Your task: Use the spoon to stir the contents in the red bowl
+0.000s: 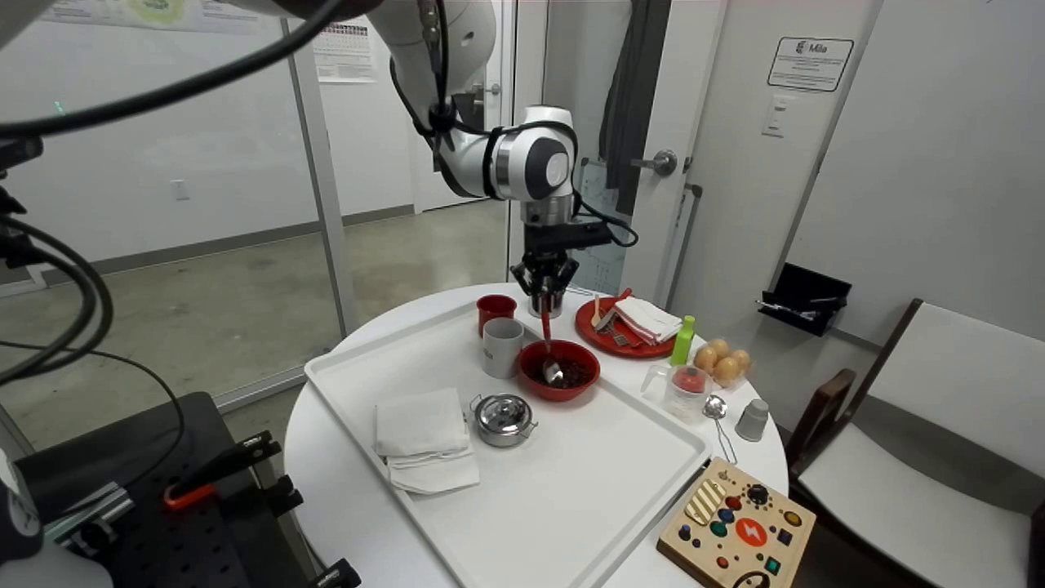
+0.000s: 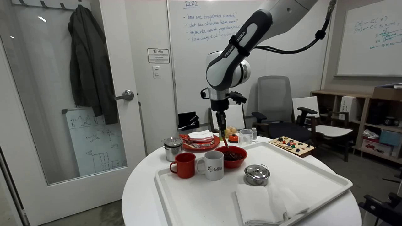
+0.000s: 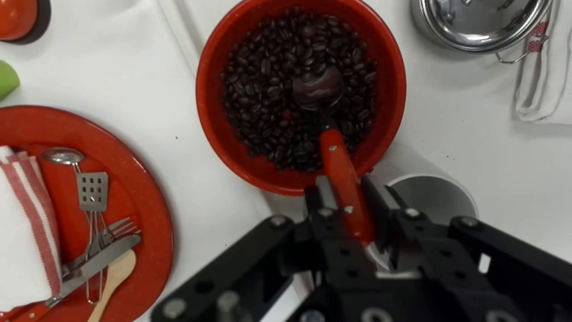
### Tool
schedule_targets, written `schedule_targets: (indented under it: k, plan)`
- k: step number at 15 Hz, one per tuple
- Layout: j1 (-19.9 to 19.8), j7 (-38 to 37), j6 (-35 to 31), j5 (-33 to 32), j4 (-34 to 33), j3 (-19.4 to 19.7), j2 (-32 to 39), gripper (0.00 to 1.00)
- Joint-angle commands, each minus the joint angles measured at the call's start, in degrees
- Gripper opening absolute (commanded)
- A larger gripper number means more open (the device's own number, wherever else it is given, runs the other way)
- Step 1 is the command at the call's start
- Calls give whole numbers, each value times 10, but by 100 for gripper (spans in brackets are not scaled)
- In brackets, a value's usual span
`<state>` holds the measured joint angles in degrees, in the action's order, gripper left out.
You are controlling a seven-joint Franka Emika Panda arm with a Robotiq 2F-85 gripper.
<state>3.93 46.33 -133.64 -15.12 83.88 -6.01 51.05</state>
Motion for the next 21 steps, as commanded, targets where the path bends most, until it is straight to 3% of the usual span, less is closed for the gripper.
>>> schedule_targets:
  k: [1,13,21]
  plan:
    - [-1,-23,-3,-9,24,13,-23,14]
    - [0,-2,11,-8,-43,8,20,14]
    - [3,14,46,-9,-123,10,70,14]
